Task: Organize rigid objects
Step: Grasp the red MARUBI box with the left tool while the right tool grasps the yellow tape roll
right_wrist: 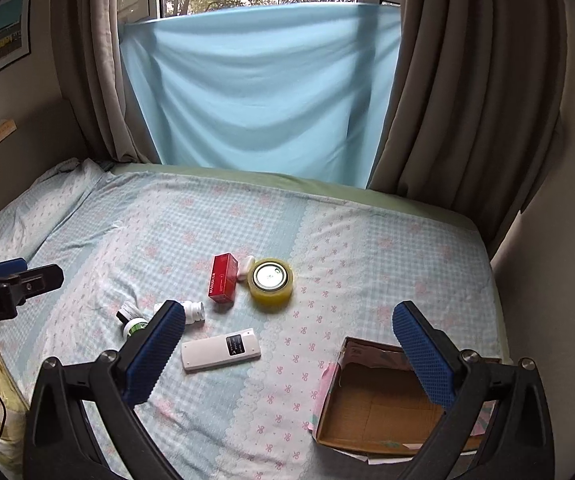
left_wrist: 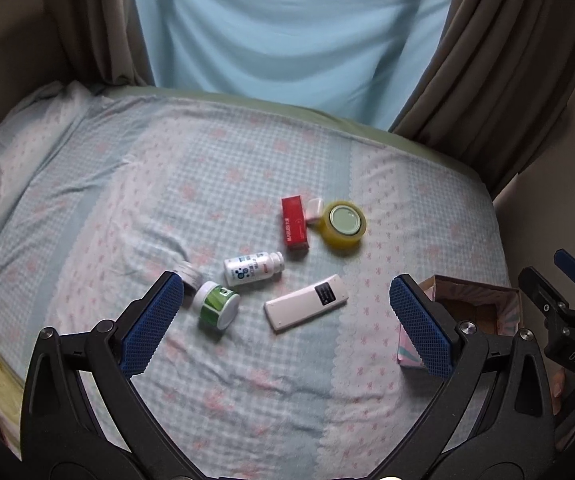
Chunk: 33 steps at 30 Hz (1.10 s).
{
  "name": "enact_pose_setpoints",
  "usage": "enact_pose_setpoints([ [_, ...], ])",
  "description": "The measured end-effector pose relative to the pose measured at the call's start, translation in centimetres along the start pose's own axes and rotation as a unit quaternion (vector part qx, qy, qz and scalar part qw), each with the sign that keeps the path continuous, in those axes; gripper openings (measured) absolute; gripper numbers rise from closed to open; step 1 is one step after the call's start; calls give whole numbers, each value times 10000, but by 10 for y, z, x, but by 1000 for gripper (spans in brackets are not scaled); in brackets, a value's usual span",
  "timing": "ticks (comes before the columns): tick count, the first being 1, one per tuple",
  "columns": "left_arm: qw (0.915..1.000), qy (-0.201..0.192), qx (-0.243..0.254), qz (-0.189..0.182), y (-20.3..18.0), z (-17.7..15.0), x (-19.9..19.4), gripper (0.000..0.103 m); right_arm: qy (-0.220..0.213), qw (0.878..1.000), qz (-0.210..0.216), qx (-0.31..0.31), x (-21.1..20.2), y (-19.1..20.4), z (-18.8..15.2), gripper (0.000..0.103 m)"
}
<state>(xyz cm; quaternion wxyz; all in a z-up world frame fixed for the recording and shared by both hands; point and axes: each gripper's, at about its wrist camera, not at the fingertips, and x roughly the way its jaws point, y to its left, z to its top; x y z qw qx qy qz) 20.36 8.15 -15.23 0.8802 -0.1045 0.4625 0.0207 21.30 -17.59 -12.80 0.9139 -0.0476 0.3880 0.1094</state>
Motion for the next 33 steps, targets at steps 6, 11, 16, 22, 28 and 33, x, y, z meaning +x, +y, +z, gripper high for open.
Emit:
enact_pose_setpoints([
  [6, 9979, 598, 130, -210, 5, 50, 107, 102, 510, 9986, 117, -40, 99, 6, 17, 103],
  [11, 9922, 1177, 252, -325, 2, 77, 205, 102, 913, 9955, 243, -114, 186, 9, 19, 103],
  [16, 9820, 1826, 165, -447, 4, 78, 295, 102, 1231, 9916, 400, -55, 258, 12, 9, 103],
  [22, 9709, 2347, -93, -457, 13, 70, 369, 102, 1466, 9883, 423, 18, 320, 15, -7, 103],
  [28, 9602, 2742, -297, -449, 18, 60, 421, 98, 1694, 9849, 348, -17, 368, 16, -16, 103],
  [33, 9558, 2878, -418, -440, 18, 58, 443, 96, 2114, 9766, 384, -103, 405, 18, -15, 103],
])
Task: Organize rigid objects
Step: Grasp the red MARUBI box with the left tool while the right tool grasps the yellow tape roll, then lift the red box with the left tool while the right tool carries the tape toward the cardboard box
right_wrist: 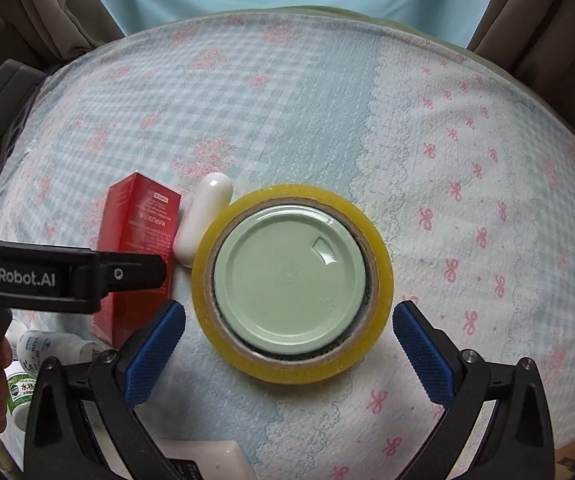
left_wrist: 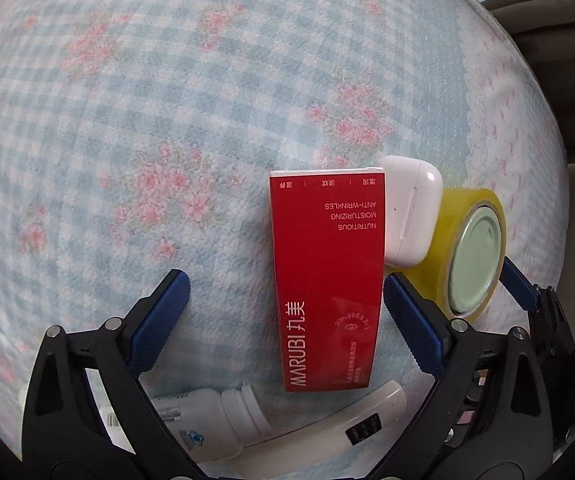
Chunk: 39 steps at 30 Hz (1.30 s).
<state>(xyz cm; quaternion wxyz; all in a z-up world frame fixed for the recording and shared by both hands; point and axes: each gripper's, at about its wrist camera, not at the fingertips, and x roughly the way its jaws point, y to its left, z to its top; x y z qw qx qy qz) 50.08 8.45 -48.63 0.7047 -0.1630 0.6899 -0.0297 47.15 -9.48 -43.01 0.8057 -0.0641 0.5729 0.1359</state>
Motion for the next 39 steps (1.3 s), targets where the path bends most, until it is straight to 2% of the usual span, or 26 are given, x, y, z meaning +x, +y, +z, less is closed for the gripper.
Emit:
enact_pose_setpoints([
  [5, 9997, 14, 184, 128, -5, 4, 3, 80, -40, 9993, -137, -341, 8, 3, 11, 103],
  [6, 9996, 14, 244, 104, -7, 5, 2, 73, -33, 9990, -152, -423, 9, 6, 11, 101],
  [7, 9994, 17, 327, 77, -9, 4, 1, 61, -8, 9988, -92, -489, 9, 7, 12, 96],
  [8, 9991, 32, 426, 27, -15, 4, 2, 55, 18, 9986, -108, -523, 10, 7, 14, 96],
  [9, 9987, 62, 501, -92, -19, 5, 2, 42, 26, 9985, -117, -535, 11, 8, 15, 96],
  [12, 9978, 37, 650, 87, -29, 4, 4, 41, 14, 9985, -116, -534, 11, 7, 14, 96],
  [16, 9980, -17, 633, 58, -31, 3, 5, 41, 75, 9983, -176, -557, 11, 7, 14, 96],
  [24, 9961, -136, 832, 277, -41, -5, -2, 39, 23, 9978, -206, -629, 4, 10, 15, 95],
  [32, 9957, -393, 807, 207, -43, -21, -29, 38, -195, 9980, -189, -569, -19, 8, 9, 95],
  [39, 9937, -675, 887, 130, -46, -40, -67, 38, -538, 9977, -132, -387, -58, 3, 1, 95],
])
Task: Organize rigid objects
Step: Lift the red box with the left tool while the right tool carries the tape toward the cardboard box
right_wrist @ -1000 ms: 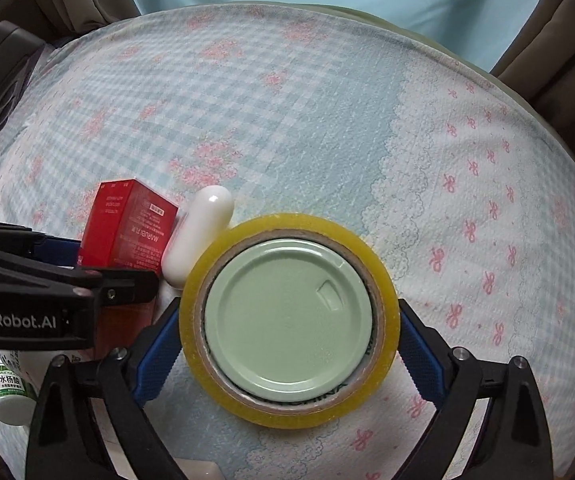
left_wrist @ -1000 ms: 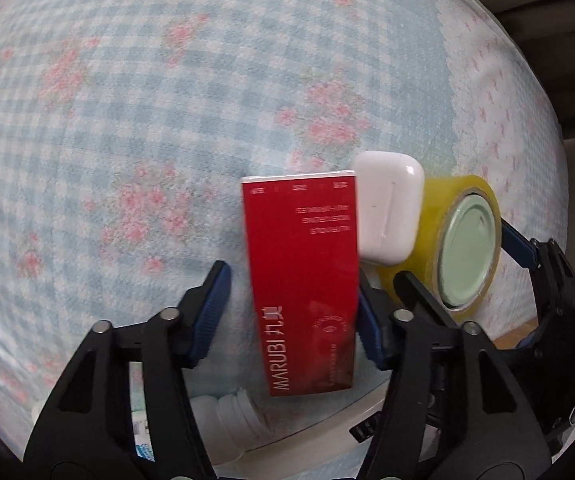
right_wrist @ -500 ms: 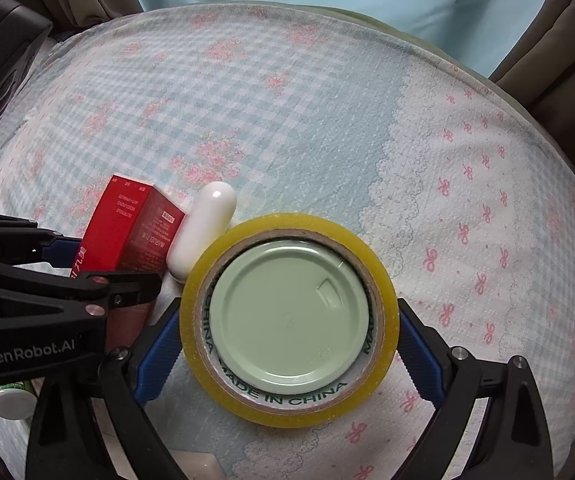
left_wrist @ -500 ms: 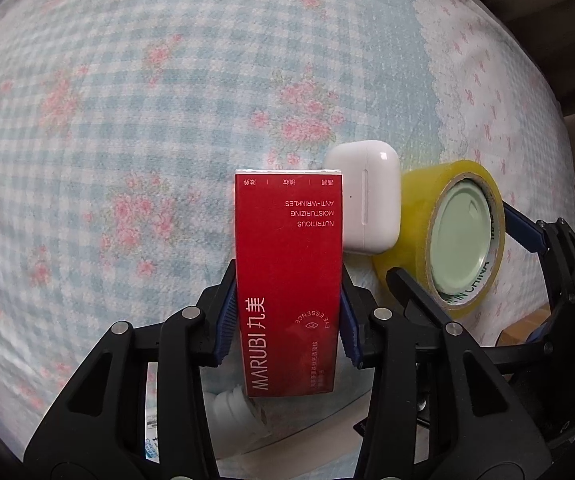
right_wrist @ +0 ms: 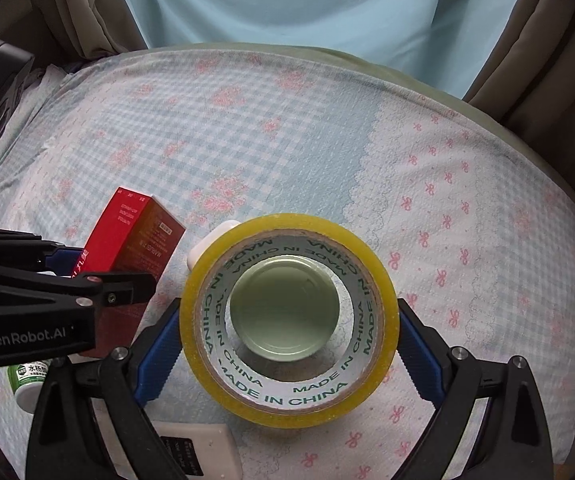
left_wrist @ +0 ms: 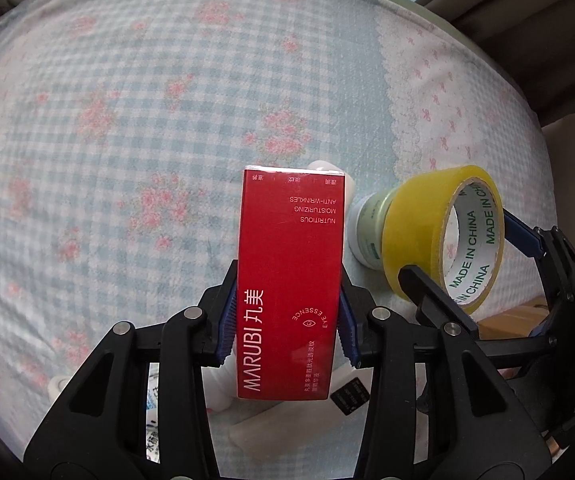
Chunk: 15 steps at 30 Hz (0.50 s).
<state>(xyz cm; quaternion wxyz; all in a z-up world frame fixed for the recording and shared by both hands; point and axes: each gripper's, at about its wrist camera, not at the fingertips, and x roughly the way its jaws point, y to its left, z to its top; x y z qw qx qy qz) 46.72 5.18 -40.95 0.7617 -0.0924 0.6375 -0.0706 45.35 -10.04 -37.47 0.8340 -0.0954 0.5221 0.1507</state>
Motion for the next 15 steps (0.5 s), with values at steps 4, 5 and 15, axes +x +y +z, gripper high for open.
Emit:
enact_pose_setpoints([
  [4, 9996, -197, 186, -4, -13, -11, -38, 38, -144, 9997, 19, 175, -34, -7, -7, 95],
  [5, 9994, -261, 239, -7, -19, -14, -48, 38, -181, 9996, 27, 225, -44, -9, -8, 95],
  [15, 9935, -867, 720, -142, -96, -58, -163, 38, -749, 9953, -32, 608, -190, -40, -32, 95],
])
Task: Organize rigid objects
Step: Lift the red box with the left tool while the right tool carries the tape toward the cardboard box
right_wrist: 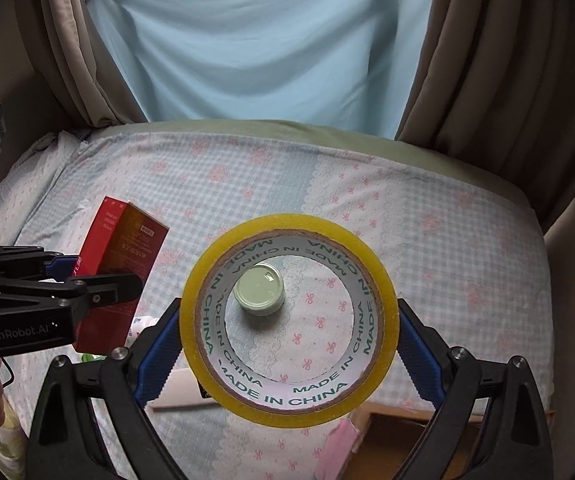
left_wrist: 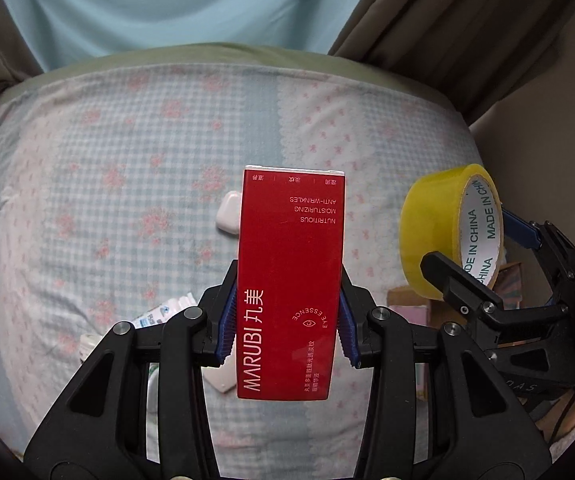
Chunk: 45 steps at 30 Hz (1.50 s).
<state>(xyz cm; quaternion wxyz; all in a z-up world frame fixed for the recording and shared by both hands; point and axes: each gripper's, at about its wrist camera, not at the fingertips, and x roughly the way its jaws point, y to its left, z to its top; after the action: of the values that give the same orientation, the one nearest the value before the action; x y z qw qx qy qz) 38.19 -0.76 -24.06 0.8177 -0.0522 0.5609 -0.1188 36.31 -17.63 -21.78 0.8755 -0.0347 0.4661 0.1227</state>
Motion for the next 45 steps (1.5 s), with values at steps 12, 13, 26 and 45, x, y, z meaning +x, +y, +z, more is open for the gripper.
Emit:
enact_pose_setpoints([
  [12, 9964, -360, 628, -442, -148, -45, -102, 38, -492, 9969, -168, 597, -167, -76, -46, 95],
  [13, 9958, -343, 698, -485, -161, -49, -103, 38, -494, 9964, -197, 664, -176, -84, -52, 95],
  [26, 9816, 235, 1542, -1098, -322, -98, -57, 38, -172, 9843, -921, 1495, -227, -211, -141, 95],
  [45, 9742, 1393, 1744, -318, -336, -106, 121, 38, 902, 9888, -397, 1117, -78, -277, -187, 95],
])
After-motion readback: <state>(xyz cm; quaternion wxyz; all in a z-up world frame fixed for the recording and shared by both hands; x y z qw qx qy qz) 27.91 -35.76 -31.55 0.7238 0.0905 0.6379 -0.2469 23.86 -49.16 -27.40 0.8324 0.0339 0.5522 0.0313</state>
